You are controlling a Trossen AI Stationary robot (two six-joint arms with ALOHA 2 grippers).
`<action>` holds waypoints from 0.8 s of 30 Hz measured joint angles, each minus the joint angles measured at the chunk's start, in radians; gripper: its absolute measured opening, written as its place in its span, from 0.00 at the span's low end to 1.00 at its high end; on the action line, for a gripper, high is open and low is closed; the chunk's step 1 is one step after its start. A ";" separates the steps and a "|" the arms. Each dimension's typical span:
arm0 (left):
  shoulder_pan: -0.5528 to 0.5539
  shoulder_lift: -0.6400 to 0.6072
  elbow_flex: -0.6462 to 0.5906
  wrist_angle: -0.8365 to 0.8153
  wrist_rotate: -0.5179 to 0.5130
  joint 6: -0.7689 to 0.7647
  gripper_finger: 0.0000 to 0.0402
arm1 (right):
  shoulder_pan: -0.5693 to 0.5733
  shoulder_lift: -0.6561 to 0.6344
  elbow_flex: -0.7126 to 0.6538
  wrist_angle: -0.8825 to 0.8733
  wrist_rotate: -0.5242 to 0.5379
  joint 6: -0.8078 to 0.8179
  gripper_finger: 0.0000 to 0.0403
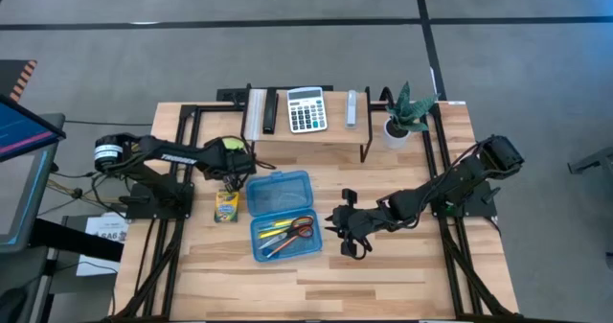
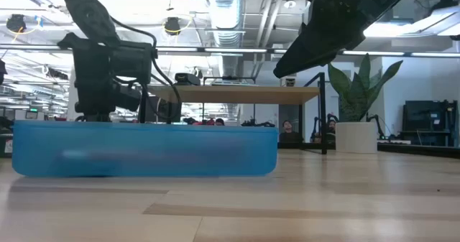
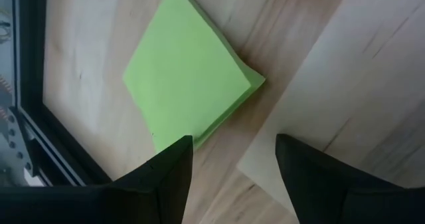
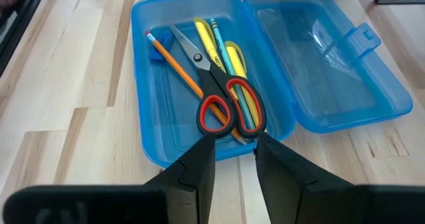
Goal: Pack school essentials
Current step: Put the green sticky note into the blue supply box
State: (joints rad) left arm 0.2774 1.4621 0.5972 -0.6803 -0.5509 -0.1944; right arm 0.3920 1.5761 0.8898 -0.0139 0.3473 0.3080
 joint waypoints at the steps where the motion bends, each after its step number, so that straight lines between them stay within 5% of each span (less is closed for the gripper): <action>1: 0.005 0.000 0.000 0.004 0.002 0.012 0.51 | 0.000 0.000 0.000 0.000 0.000 0.000 0.31; 12: 0.021 0.004 0.028 0.035 -0.041 0.080 0.51 | 0.000 0.000 0.000 0.000 -0.001 -0.002 0.31; 24: 0.095 0.053 0.035 0.088 0.056 0.196 0.51 | 0.016 0.000 0.000 -0.002 -0.005 -0.002 0.31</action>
State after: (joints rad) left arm 0.3725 1.5152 0.6323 -0.5923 -0.4953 0.0011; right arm 0.4080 1.5761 0.8898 -0.0158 0.3427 0.3061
